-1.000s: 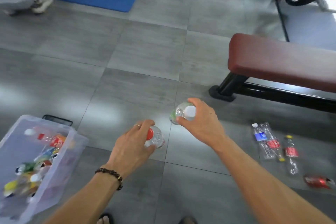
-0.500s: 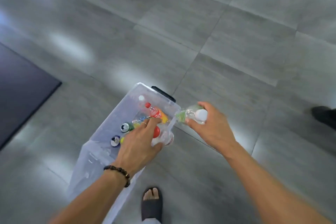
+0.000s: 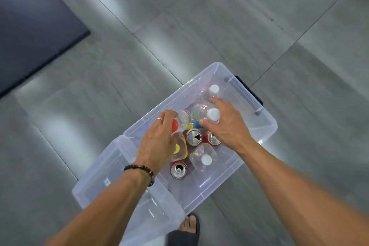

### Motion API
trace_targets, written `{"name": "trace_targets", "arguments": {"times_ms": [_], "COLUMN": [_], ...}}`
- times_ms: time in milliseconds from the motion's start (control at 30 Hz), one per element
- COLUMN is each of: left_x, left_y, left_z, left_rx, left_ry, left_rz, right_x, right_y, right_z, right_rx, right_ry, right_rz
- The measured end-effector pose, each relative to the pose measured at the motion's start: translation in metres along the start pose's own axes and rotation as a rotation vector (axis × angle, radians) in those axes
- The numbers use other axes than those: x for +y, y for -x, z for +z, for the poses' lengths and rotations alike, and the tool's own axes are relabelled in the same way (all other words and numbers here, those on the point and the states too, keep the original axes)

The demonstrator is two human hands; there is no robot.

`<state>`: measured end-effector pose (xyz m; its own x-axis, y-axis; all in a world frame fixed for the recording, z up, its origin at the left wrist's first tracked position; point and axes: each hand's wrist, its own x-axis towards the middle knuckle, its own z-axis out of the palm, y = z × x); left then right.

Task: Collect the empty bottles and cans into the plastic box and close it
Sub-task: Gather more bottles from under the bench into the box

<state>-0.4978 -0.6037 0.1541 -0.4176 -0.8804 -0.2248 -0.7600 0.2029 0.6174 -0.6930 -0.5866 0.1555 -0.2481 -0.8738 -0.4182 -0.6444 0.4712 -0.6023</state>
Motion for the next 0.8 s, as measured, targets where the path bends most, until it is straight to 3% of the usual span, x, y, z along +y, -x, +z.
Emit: {"name": "trace_targets", "arguments": {"times_ms": [167, 333, 500, 633, 800], "left_x": [-0.038, -0.06, -0.064, -0.056, -0.032], "left_y": [0.001, 0.021, 0.011, 0.008, 0.024], "left_z": [0.02, 0.024, 0.027, 0.021, 0.002], "left_rx": [0.087, -0.013, -0.123, -0.146, -0.127], "left_ry": [0.05, -0.098, -0.23, -0.249, -0.281], "left_rz": [-0.022, -0.09, -0.188, -0.167, -0.02], "right_x": [0.016, 0.009, 0.006, 0.003, 0.001], "right_y": [-0.026, -0.03, -0.022, -0.006, 0.024], "right_z": [0.048, 0.057, 0.057, 0.055, 0.024], "right_rx": [-0.034, -0.014, -0.181, -0.289, -0.247], "right_ry": [0.095, 0.214, 0.369, 0.398, 0.289], "right_rz": [-0.057, -0.125, -0.188, -0.131, -0.057]}}
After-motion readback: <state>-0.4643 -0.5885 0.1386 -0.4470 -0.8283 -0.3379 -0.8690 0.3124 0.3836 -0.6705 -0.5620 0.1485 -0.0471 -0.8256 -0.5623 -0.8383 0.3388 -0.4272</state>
